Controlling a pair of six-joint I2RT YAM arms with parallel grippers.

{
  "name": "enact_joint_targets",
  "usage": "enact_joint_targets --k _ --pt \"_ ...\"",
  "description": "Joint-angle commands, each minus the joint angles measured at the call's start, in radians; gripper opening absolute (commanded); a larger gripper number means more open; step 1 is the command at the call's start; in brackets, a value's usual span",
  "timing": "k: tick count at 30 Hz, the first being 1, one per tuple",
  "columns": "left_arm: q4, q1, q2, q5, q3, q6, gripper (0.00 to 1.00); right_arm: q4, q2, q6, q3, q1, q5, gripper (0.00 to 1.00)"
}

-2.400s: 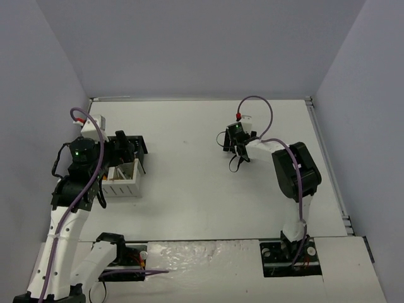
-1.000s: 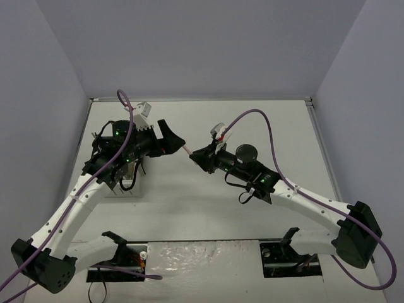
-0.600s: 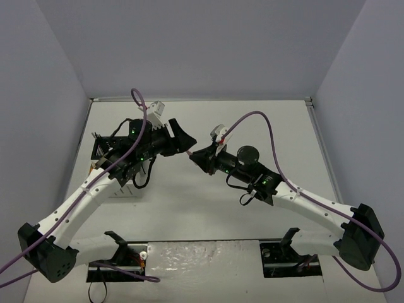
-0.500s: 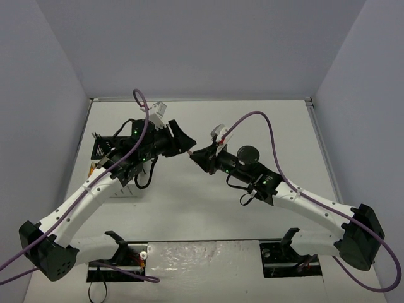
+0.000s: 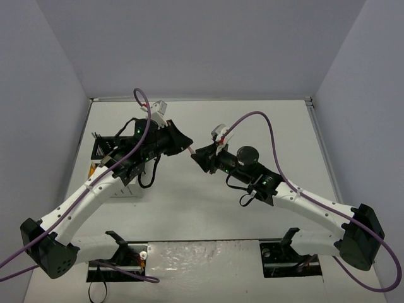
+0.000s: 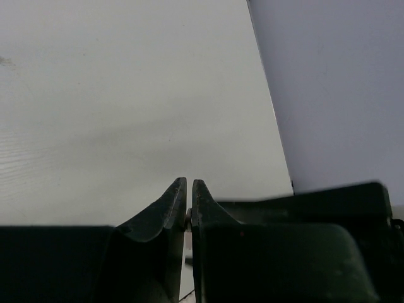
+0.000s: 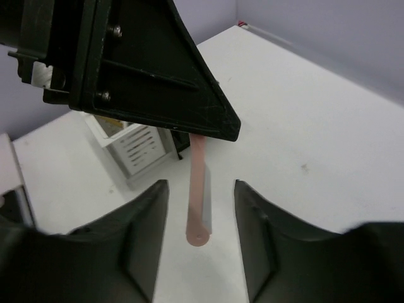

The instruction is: Organize the makeup

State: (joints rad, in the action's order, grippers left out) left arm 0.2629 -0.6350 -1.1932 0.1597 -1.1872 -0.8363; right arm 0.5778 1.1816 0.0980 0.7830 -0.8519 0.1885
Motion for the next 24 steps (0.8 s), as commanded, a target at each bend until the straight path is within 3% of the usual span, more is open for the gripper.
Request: enact_joint_targets --k 1,2,4,15,24 --pt "-0.007 -0.001 0.006 -0.078 -0.094 0.083 0.0 0.046 -0.031 -0.017 0.039 -0.004 -0.043 0.7" --pt "0.004 0.004 0.002 -0.106 -0.109 0.118 0.0 0.026 -0.032 -0.018 0.043 -0.004 -0.056 0.84" --pt "0.038 0.046 -0.005 -0.135 -0.134 0.17 0.0 -0.003 -0.038 -0.02 0.047 -0.003 -0.077 0.99" --pt "0.012 0.408 -0.04 -0.299 -0.16 0.534 0.0 -0.149 -0.178 -0.046 -0.028 0.029 -0.283 1.0" --pt "-0.135 0.567 -0.159 -0.244 -0.049 0.594 0.0 -0.195 -0.264 -0.03 -0.085 0.087 -0.289 1.0"
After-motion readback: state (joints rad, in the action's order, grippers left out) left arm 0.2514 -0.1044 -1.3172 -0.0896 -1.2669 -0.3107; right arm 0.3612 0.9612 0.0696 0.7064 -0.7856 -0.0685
